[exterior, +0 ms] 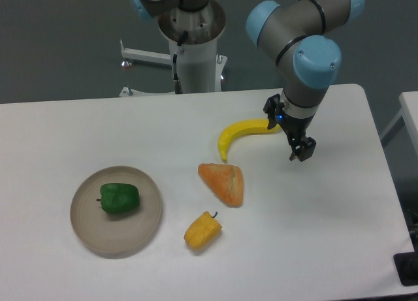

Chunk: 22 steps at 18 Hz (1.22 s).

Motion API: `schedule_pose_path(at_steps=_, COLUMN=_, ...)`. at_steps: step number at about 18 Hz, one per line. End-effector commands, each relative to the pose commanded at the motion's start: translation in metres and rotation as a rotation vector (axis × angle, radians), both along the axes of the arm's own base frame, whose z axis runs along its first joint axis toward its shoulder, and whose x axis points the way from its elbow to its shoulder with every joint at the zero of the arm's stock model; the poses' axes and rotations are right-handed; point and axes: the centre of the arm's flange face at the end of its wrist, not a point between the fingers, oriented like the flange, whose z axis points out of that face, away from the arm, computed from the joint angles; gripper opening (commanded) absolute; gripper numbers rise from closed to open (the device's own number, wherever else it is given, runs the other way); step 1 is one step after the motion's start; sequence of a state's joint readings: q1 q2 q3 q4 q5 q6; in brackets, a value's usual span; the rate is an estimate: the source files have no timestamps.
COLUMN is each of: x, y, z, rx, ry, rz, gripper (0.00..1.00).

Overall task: Pick up the green pepper from the plate
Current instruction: 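Move the gripper over the plate and lower it onto the green pepper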

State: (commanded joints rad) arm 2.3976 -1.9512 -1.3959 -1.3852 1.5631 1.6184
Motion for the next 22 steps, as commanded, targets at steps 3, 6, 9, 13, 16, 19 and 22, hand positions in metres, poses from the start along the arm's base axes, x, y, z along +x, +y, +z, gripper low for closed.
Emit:
schedule_pose_path(at_steps=3, x=0.003, y=0.003, z=0.001, rx=0.001, ry=-0.001, rz=-0.001, gripper=1.00)
schedule_pose_path(at_steps=6, x=0.014, y=0.011, z=0.002, rx=0.011, ry=-0.010, rz=-0.018, gripper=1.00)
schedule_pose_path(at_steps=9, x=0.043, y=0.023, z=-0.003, rx=0.017, ry=-0.037, rz=-0.052, gripper=1.00)
schedule_pose_path(at_steps=13, x=0.100, y=0.053, z=0.000, rx=0.022, ry=-0.041, rz=-0.040, gripper=1.00)
schedule_pose_path(at_steps=16, x=0.148, y=0.076, z=-0.005, rx=0.013, ry=-0.050, rz=-0.049, gripper=1.00)
schedule_pose_path(at_steps=19, x=0.198, y=0.105, z=-0.014, rx=0.072, ry=-0.078, rz=-0.100, gripper=1.00)
schedule_pose_path(at_steps=22, x=0.244, y=0.127, z=-0.028, rx=0.082, ry=-0.083, rz=-0.060, gripper=1.00)
